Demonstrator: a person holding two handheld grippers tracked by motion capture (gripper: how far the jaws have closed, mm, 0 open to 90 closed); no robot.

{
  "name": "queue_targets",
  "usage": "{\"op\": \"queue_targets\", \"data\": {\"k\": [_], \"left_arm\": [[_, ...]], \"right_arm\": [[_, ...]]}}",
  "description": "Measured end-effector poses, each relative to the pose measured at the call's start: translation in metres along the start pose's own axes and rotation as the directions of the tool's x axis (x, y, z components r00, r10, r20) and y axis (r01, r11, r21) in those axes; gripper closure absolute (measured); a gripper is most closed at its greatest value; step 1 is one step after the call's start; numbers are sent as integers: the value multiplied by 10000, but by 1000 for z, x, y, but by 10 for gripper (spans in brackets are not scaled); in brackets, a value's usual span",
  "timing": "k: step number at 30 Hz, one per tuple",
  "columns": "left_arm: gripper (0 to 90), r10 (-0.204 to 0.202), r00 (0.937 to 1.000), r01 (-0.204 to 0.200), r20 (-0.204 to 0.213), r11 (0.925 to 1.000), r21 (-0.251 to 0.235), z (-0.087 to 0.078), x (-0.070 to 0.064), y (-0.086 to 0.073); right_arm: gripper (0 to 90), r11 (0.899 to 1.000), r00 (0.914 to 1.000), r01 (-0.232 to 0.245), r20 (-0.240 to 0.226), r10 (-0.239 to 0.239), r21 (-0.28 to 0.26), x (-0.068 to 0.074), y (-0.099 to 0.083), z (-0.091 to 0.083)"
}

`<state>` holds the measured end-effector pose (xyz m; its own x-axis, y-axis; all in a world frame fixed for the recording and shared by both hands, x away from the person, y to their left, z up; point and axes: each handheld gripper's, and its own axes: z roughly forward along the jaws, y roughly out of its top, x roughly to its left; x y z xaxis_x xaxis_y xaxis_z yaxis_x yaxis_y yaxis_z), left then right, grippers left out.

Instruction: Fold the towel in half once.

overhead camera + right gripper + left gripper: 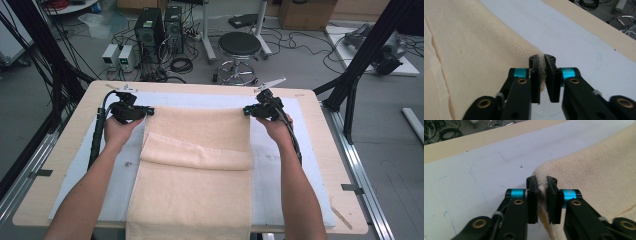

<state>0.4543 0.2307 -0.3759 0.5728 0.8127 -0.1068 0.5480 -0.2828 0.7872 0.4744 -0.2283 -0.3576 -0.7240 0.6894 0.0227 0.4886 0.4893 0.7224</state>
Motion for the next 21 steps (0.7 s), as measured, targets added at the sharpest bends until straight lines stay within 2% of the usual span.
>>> {"op": "queue_targets", "data": {"k": [1, 2, 3, 4, 8, 11, 12, 14, 16, 20, 21], "left_arm": [[693, 86, 9999, -82, -130, 9996, 278, 2, 1, -2], [648, 117, 9999, -115, -66, 9990, 431, 3, 1, -4], [633, 305, 9992, -320, 272, 9979, 564, 2, 3, -9], [633, 390, 9986, -409, 345, 9974, 585, 1, 3, -13], [593, 269, 9958, -296, 871, 9991, 305, -9, 5, -28], [565, 482, 9888, -521, 1416, 9984, 238, -16, -2, -39], [567, 594, 9855, -676, 1590, 9966, 463, -17, -5, -42], [555, 906, 9821, -979, 1650, 9945, 366, -18, -12, -49], [553, 925, 9804, -986, 1737, 9948, 267, -19, -17, -57], [536, 1025, 9757, -1129, 1936, 9926, 437, -17, -22, -70], [530, 1020, 9727, -1150, 2086, 9920, 514, -17, -23, -72]], "right_arm": [[637, 9998, 9998, -174, 127, 172, 88, -2, -3, 3], [619, 9992, 9993, -359, -58, 360, 158, -4, -7, 5], [595, 9992, 9992, -378, -124, 379, 138, -4, -11, 5], [583, 9995, 9995, -276, -158, 277, 122, -2, -17, 5], [551, 9999, 9991, -26, -414, 30, 98, 6, -34, 1], [535, 9999, 9982, 44, -594, -53, -162, 15, -44, -6], [534, 9999, 9973, 80, -729, -90, -146, 20, -47, -7], [522, 9994, 9964, 356, -769, -352, 39, 28, -52, -8], [510, 9988, 9943, 491, -946, -485, 34, 36, -57, -9], [484, 9981, 9906, 611, -1215, -621, -125, 49, -66, -12], [481, 9984, 9899, 540, -1307, -557, -170, 52, -68, -13]]}}
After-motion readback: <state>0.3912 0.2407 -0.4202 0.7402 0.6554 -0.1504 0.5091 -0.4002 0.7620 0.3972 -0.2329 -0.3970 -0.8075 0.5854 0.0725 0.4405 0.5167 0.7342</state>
